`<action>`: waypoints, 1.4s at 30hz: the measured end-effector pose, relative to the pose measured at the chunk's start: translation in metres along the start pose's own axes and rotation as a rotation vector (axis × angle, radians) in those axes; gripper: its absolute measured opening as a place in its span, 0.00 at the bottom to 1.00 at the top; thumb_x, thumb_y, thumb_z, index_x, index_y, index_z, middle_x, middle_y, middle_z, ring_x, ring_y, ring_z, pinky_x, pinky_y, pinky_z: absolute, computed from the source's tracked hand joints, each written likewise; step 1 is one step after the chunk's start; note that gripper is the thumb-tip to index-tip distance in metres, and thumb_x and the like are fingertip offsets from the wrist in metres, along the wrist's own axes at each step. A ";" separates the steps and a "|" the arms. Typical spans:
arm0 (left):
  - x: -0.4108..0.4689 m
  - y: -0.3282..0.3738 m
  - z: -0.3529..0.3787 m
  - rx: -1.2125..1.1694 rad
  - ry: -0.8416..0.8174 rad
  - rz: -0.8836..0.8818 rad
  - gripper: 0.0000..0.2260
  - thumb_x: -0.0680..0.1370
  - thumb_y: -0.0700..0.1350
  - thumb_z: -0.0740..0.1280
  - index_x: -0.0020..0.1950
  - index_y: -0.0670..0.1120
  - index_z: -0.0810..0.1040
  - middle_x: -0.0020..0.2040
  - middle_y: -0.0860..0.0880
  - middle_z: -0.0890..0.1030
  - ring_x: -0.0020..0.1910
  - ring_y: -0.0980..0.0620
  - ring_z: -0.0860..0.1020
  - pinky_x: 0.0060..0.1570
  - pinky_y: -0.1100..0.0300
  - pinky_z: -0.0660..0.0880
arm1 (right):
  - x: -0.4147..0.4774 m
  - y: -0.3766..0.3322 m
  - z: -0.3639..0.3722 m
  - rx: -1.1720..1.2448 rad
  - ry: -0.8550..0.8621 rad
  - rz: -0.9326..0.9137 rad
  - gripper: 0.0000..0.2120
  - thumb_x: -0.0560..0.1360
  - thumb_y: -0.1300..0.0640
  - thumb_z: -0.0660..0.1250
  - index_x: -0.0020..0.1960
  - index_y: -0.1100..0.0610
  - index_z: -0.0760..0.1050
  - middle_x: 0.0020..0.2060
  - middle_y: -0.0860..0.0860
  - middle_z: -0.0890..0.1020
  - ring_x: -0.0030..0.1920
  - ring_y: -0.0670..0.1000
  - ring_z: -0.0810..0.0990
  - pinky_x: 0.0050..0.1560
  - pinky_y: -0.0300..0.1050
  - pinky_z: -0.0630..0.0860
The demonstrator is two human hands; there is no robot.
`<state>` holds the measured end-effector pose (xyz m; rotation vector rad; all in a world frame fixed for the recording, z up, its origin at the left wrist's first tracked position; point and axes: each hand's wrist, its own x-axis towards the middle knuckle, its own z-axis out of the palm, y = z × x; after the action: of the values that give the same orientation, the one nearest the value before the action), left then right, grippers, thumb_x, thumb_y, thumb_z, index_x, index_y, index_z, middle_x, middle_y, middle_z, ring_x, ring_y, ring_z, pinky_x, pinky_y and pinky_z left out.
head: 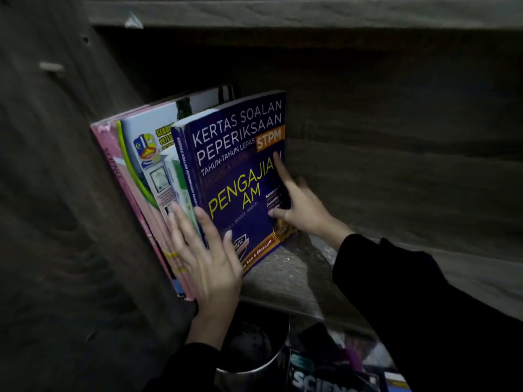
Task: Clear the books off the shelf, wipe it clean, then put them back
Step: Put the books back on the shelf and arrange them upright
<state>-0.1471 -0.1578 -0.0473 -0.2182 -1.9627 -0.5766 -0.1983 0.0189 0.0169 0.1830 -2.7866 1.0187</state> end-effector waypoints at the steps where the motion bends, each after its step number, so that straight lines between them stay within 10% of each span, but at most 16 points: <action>1: -0.002 0.001 -0.002 0.008 -0.032 -0.014 0.39 0.77 0.40 0.64 0.77 0.43 0.39 0.72 0.28 0.53 0.72 0.32 0.54 0.72 0.44 0.51 | -0.005 0.000 0.004 -0.047 -0.015 0.030 0.53 0.73 0.54 0.72 0.66 0.24 0.30 0.69 0.60 0.63 0.61 0.60 0.75 0.58 0.54 0.75; 9: -0.009 0.021 -0.024 -0.011 -0.204 -0.173 0.45 0.69 0.31 0.67 0.77 0.45 0.43 0.74 0.30 0.49 0.71 0.34 0.53 0.70 0.45 0.52 | -0.035 -0.007 0.014 0.020 -0.117 0.091 0.48 0.74 0.61 0.69 0.72 0.28 0.40 0.67 0.58 0.59 0.58 0.58 0.75 0.57 0.53 0.77; 14: -0.007 0.030 -0.040 -0.013 -0.256 -0.102 0.43 0.69 0.32 0.67 0.77 0.47 0.46 0.75 0.30 0.47 0.73 0.34 0.49 0.72 0.44 0.48 | -0.052 -0.007 0.012 0.034 -0.067 0.044 0.45 0.75 0.61 0.68 0.75 0.33 0.42 0.70 0.57 0.58 0.57 0.55 0.75 0.42 0.34 0.74; 17: -0.006 0.037 -0.047 -0.030 -0.290 -0.004 0.40 0.69 0.33 0.68 0.77 0.42 0.54 0.75 0.32 0.50 0.75 0.36 0.47 0.73 0.51 0.41 | -0.066 -0.006 0.008 0.077 -0.024 0.048 0.45 0.74 0.59 0.69 0.75 0.36 0.42 0.68 0.58 0.62 0.65 0.59 0.70 0.61 0.48 0.71; 21: -0.028 0.063 -0.052 -0.210 -0.406 -0.001 0.25 0.69 0.37 0.61 0.67 0.39 0.69 0.67 0.39 0.70 0.69 0.41 0.61 0.71 0.49 0.57 | -0.102 -0.001 0.012 0.194 0.173 -0.011 0.37 0.73 0.63 0.66 0.76 0.45 0.54 0.56 0.54 0.75 0.51 0.52 0.78 0.54 0.52 0.76; 24: -0.064 0.087 -0.053 -0.342 -0.508 -0.036 0.14 0.70 0.40 0.59 0.55 0.42 0.74 0.51 0.44 0.76 0.53 0.45 0.70 0.56 0.53 0.67 | -0.147 0.013 0.016 0.157 0.401 -0.045 0.19 0.72 0.65 0.60 0.60 0.53 0.73 0.42 0.47 0.79 0.40 0.49 0.78 0.43 0.49 0.77; 29: -0.156 0.106 -0.041 -0.566 -0.814 -0.373 0.12 0.70 0.40 0.59 0.51 0.42 0.74 0.47 0.44 0.76 0.47 0.44 0.76 0.50 0.50 0.72 | -0.244 0.074 0.059 0.153 0.514 0.184 0.08 0.70 0.65 0.59 0.42 0.57 0.76 0.32 0.41 0.74 0.34 0.41 0.70 0.37 0.43 0.67; 32: -0.219 0.095 -0.031 -0.433 -1.144 -0.641 0.17 0.72 0.40 0.65 0.60 0.42 0.73 0.56 0.40 0.76 0.56 0.39 0.75 0.56 0.51 0.71 | -0.301 0.124 0.104 0.120 0.343 0.525 0.09 0.72 0.67 0.62 0.51 0.60 0.75 0.40 0.54 0.81 0.42 0.55 0.78 0.39 0.44 0.66; 36: -0.285 0.063 -0.030 -0.259 -1.348 -0.876 0.41 0.63 0.56 0.72 0.72 0.46 0.65 0.66 0.40 0.72 0.65 0.40 0.71 0.63 0.48 0.69 | -0.366 0.168 0.157 0.058 -0.115 0.858 0.36 0.72 0.51 0.66 0.75 0.60 0.57 0.57 0.66 0.72 0.59 0.65 0.71 0.56 0.50 0.68; 39: -0.325 0.039 -0.023 -0.240 -1.415 -0.934 0.52 0.57 0.65 0.67 0.77 0.49 0.54 0.70 0.40 0.68 0.66 0.39 0.70 0.61 0.44 0.71 | -0.384 0.181 0.180 0.015 -0.060 0.801 0.45 0.66 0.40 0.62 0.76 0.62 0.56 0.54 0.66 0.74 0.52 0.67 0.74 0.52 0.52 0.70; 42: -0.332 0.037 -0.019 -0.256 -1.432 -0.950 0.47 0.66 0.59 0.74 0.76 0.60 0.47 0.71 0.41 0.68 0.64 0.40 0.73 0.58 0.43 0.74 | -0.385 0.193 0.195 -0.063 0.066 0.723 0.39 0.66 0.51 0.72 0.71 0.66 0.62 0.49 0.66 0.78 0.43 0.66 0.77 0.44 0.52 0.75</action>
<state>0.0322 -0.1022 -0.3244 0.2866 -3.3694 -1.5818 0.1221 0.0605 -0.3278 -0.9061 -2.8523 1.0190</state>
